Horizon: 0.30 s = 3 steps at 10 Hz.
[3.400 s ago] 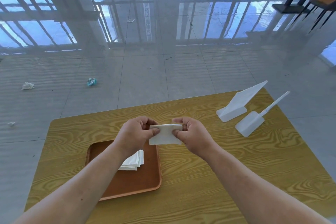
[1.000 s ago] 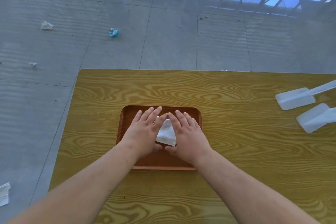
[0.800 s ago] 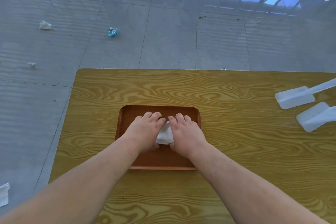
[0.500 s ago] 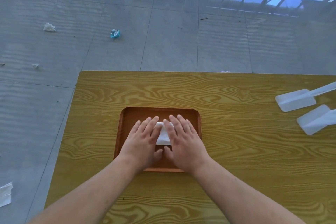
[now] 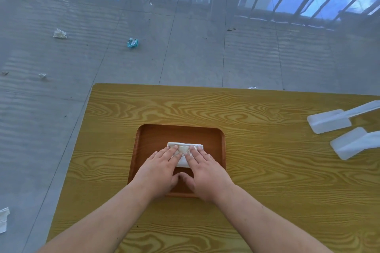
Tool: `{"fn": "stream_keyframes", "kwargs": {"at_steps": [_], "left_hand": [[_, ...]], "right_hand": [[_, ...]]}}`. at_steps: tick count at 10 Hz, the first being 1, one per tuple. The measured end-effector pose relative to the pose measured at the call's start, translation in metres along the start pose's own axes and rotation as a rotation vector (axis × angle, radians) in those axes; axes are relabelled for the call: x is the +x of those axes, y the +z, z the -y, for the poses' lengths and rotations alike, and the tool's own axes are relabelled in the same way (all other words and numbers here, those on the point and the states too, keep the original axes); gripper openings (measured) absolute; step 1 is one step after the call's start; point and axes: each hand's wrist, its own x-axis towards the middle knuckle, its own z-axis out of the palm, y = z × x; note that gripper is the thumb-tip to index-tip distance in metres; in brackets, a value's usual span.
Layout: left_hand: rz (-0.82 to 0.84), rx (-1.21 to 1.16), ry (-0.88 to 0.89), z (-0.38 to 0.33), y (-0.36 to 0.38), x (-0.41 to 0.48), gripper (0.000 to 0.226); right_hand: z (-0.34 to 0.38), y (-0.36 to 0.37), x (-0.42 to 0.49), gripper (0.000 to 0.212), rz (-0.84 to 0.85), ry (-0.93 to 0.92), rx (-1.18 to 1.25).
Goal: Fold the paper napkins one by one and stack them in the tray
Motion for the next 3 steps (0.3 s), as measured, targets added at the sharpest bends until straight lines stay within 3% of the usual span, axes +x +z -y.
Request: {"fn": "stream_keyframes", "kwargs": {"at_steps": [1, 3], "left_hand": [[-0.001, -0.057, -0.022, -0.002, -0.024, -0.002, 0.074], [-0.144, 0.024, -0.025, -0.006, -0.095, -0.005, 0.081]], "right_hand": [[0.009, -0.031, -0.005, 0.077, 0.025, 0.045, 0.121], [0.026, -0.099, -0.023, 0.078, -0.181, 0.011, 0.076]]}}
